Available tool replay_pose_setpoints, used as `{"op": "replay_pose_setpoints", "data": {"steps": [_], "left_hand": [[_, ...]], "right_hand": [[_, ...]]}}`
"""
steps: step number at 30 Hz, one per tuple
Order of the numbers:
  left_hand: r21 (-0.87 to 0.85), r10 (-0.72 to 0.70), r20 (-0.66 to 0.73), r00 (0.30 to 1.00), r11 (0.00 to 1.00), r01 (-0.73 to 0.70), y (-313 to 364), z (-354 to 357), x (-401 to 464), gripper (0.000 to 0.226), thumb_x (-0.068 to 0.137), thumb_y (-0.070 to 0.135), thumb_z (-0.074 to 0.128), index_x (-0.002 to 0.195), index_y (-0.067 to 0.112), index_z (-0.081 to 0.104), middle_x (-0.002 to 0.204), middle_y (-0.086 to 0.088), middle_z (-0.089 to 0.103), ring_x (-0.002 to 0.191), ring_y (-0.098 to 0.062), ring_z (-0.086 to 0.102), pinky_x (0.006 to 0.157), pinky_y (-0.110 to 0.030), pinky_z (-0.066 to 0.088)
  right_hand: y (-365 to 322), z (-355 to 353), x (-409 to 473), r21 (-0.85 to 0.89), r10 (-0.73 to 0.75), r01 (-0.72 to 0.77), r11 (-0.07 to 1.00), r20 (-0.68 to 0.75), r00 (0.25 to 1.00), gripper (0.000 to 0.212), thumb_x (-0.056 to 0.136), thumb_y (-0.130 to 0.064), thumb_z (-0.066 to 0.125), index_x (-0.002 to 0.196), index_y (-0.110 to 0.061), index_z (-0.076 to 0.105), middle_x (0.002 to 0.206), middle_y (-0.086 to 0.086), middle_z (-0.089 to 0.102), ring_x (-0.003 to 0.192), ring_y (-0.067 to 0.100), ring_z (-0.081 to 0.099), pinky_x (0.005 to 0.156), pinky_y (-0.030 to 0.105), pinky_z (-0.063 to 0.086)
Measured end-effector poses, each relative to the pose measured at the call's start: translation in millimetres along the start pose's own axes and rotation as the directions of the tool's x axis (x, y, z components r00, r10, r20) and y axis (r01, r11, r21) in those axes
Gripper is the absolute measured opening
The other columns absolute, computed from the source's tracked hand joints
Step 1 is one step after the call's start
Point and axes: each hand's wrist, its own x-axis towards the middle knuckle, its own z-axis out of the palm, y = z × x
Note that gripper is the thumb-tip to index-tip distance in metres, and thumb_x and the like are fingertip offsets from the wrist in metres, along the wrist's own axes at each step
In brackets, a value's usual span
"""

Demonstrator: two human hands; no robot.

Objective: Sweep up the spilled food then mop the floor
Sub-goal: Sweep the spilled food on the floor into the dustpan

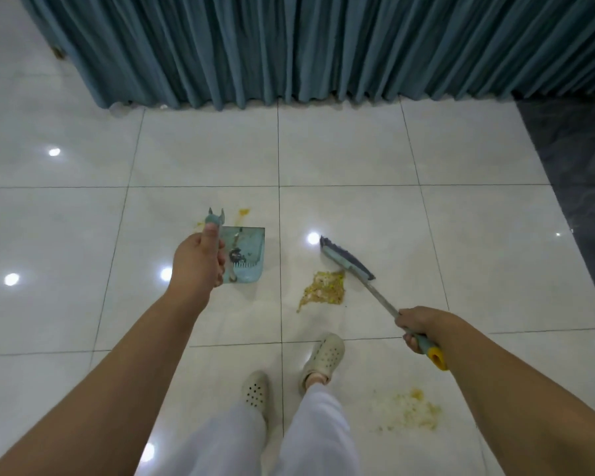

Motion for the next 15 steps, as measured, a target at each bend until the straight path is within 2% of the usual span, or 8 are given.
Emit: {"op": "replay_pose_setpoints", "data": {"steps": [8,15], "left_hand": [[0.015,0.015,0.037,0.999,1.0,-0.016,-6,5,-9,0.046,0.099,0.045,0.038,0.085,0.004,0.056,0.06,-0.005,0.046,0.043,-0.015,0.037,0.039,-0.019,0.031],[0.012,0.044,0.087,0.995,0.999,-0.046,-6,3,-16,0.048,0.098,0.048,0.038,0.072,0.01,0.052,0.06,-0.005,0.047,0.046,-0.016,0.039,0.044,-0.022,0.032]], "right_hand": [[45,30,-11,-0.151,0.027,-0.021,0.988,0.04,0.999,0.04,0.1,-0.017,0.04,0.14,-0.014,0.038,0.068,0.009,0.043,0.047,0.013,0.037,0.036,0.013,0.035],[78,38,-49,-0.221,-0.02,0.034,0.975,0.067,0.998,0.047,0.101,-0.013,0.037,0.147,-0.02,0.033,0.068,0.006,0.042,0.05,0.012,0.036,0.039,0.015,0.031]]}}
